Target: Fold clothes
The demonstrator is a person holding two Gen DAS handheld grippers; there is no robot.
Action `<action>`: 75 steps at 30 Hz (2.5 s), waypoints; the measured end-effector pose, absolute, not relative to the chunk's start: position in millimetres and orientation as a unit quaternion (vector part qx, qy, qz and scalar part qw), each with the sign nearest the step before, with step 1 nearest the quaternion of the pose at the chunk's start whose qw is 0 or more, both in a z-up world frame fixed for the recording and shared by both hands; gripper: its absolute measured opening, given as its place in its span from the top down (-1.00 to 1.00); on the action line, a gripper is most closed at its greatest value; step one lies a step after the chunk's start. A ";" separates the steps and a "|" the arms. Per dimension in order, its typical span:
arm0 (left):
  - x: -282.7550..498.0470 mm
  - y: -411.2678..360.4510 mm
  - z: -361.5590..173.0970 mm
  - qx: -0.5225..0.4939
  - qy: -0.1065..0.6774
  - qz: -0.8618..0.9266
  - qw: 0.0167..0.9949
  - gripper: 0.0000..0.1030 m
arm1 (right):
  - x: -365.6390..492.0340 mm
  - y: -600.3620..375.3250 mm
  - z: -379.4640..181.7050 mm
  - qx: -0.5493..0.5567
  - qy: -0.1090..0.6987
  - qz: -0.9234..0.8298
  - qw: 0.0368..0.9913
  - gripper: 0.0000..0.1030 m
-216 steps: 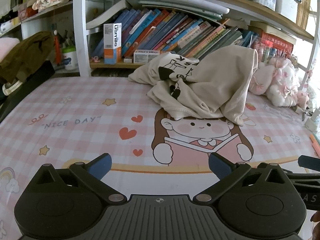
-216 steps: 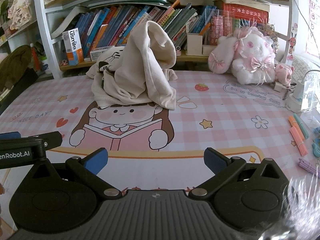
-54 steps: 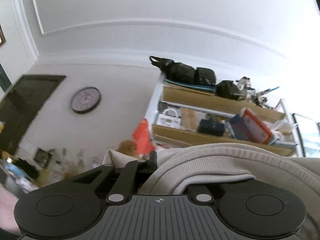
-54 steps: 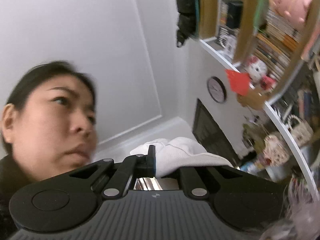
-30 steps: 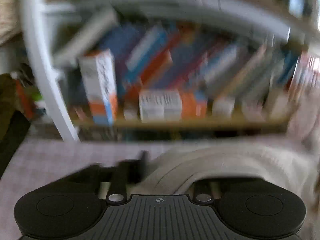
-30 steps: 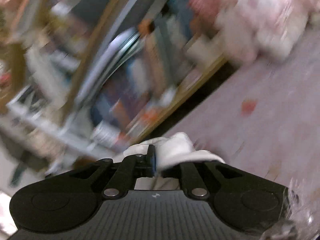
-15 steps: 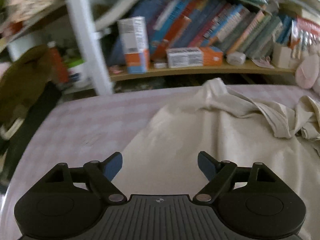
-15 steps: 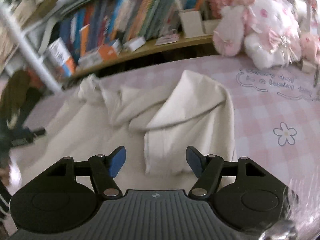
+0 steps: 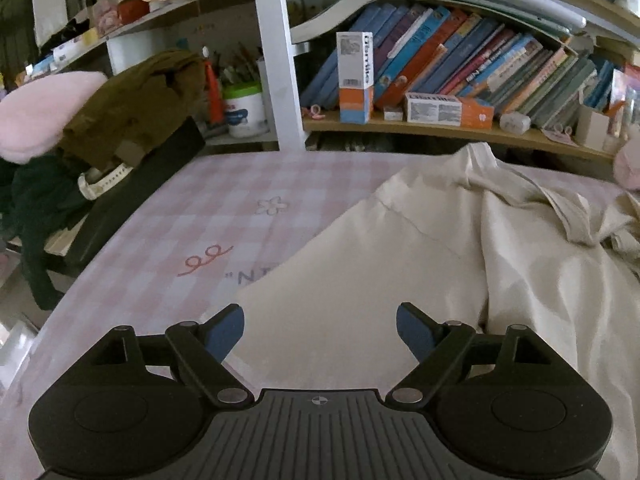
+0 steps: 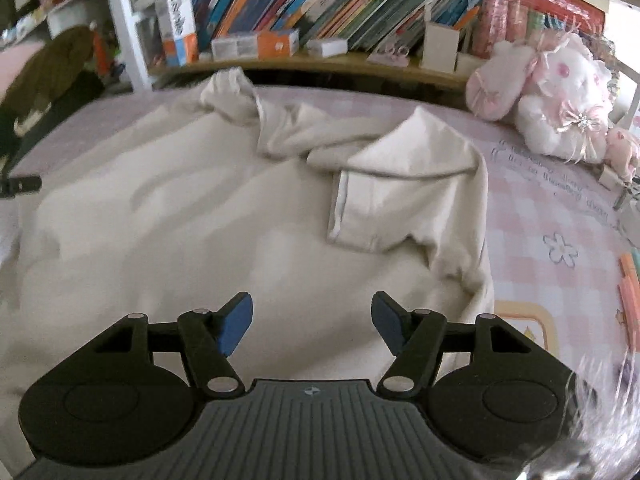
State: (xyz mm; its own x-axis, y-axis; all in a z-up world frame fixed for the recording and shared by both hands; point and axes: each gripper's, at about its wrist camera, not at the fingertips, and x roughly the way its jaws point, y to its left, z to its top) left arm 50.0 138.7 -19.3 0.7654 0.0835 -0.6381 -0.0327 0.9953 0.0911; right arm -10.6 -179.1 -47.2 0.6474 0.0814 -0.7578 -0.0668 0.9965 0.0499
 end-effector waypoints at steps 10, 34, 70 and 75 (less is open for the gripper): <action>31.5 127.9 -24.5 0.056 0.347 0.017 0.936 -0.67 | -22.0 -179.7 -58.5 -0.013 0.424 0.044 0.905 -0.21; 41.2 122.8 -31.0 0.109 0.338 -0.022 0.935 -0.67 | -25.7 -179.1 -55.9 -0.015 0.429 0.042 0.902 -0.22; 248.4 288.5 20.3 0.064 0.276 0.113 0.952 0.85 | -18.2 -142.9 -41.8 -0.012 0.471 -0.039 0.881 -0.31; 262.1 301.2 14.5 0.062 0.307 0.127 0.941 0.76 | -27.1 -150.8 -40.8 0.001 0.472 -0.060 0.879 -0.31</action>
State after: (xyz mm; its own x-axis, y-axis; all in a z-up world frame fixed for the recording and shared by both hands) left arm 262.1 301.2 14.5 0.7797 0.2778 -0.5611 -0.2013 0.9598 0.1955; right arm -27.1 -150.8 -40.8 0.5470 -0.1047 -0.8306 0.1062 0.9928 -0.0552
